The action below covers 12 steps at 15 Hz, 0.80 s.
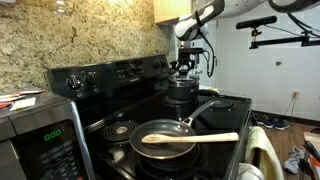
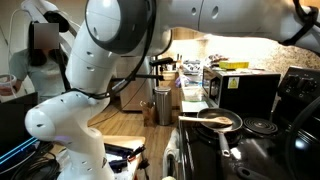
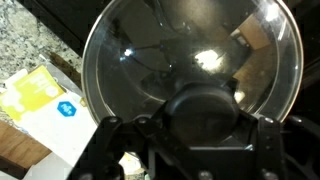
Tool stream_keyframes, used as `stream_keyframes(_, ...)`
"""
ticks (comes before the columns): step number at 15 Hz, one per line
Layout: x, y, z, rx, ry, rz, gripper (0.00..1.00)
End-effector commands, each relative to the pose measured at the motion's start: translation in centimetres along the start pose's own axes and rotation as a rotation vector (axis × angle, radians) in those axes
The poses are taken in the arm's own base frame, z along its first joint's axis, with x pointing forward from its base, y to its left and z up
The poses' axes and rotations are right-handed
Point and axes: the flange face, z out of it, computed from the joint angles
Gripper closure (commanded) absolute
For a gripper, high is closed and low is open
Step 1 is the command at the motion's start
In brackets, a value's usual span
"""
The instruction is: Pick the lid up from the stove and put it on the pot
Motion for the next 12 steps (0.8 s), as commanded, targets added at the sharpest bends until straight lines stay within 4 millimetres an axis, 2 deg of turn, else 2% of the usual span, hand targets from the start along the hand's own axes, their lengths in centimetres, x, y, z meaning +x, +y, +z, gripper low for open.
stream_keyframes(1, -0.5, 0.6, -0.2, 0.025, -0.009, 0.005, 0.77)
stream_keyframes(7, -1.7, -0.8, 1.2, 0.066, -0.049, -0.012, 0.77)
stream_keyframes(12, -2.5, -2.3, 1.3, 0.078, -0.066, -0.059, 0.77)
